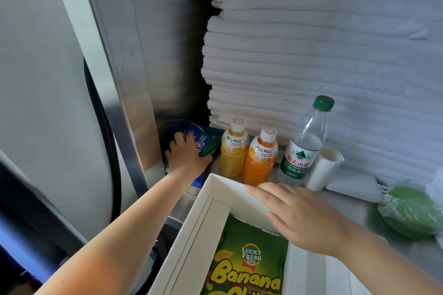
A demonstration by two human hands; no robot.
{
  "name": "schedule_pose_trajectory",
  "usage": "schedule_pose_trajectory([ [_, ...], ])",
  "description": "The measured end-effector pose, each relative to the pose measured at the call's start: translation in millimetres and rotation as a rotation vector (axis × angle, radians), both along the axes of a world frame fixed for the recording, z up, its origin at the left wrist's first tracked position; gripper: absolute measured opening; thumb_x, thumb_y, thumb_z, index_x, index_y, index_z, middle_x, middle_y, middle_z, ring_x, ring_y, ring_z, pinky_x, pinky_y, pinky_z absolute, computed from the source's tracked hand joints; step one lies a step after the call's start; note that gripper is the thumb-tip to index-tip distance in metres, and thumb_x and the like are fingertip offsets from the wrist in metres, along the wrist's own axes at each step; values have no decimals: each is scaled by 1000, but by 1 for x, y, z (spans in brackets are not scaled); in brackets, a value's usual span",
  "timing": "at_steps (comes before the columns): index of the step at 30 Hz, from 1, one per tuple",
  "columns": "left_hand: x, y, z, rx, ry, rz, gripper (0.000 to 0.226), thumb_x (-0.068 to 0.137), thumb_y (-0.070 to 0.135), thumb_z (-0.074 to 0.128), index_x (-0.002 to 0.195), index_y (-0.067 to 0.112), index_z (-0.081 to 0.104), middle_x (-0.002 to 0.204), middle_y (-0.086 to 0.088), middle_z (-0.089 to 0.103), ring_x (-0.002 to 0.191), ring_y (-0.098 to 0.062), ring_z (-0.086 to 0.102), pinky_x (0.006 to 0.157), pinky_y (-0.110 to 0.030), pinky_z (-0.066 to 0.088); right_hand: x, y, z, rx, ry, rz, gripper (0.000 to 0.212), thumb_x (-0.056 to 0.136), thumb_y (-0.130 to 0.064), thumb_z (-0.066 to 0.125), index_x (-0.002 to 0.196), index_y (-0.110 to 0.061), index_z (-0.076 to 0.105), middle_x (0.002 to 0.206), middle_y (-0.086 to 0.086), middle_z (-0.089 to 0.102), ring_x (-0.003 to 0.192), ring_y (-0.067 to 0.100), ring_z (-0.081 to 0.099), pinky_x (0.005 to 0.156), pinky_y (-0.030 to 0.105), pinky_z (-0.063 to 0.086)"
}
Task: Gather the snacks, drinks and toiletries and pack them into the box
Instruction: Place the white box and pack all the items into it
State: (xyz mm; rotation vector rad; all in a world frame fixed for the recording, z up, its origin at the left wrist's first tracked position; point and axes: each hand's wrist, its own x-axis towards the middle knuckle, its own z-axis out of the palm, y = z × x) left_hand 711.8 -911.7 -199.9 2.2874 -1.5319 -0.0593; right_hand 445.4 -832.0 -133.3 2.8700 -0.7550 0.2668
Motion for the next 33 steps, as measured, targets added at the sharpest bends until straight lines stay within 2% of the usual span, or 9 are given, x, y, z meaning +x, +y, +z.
schedule_pose_trajectory([
  [8,-7,4,16,-161,-8,-24,74,80,49,62,136,15,27,136,-11,28,121,-30,31,99,-40,33,-1,-2,0,-3,-16,13,52,91,-31,37,141,-18,42,115,-12,58,93,-1,57,74,12,47],
  [17,-13,17,46,-492,120,-19,74,81,43,65,138,13,30,133,-12,31,117,-26,33,94,-34,37,-1,-3,-2,-25,-50,42,54,90,-33,37,142,-19,39,115,-12,58,94,0,59,73,15,53],
  [24,-31,41,89,-705,174,-150,72,79,40,69,137,12,37,133,-11,36,122,-22,34,93,-42,46,-4,-6,-4,6,-49,47,54,93,-33,39,145,-23,31,123,-11,54,102,1,57,79,20,54],
  [29,-53,73,113,-765,135,-296,70,76,42,68,135,14,41,129,-8,38,119,-18,33,95,-43,43,-4,-8,1,-70,-177,11,50,93,-35,41,140,-20,38,128,-6,51,111,7,54,88,26,53],
  [33,-69,104,116,-694,142,-403,68,74,48,66,131,18,45,129,-4,38,118,-15,34,92,-41,46,-6,-8,8,-254,-385,51,38,95,-22,45,132,-12,46,127,3,49,112,17,52,98,26,41],
])
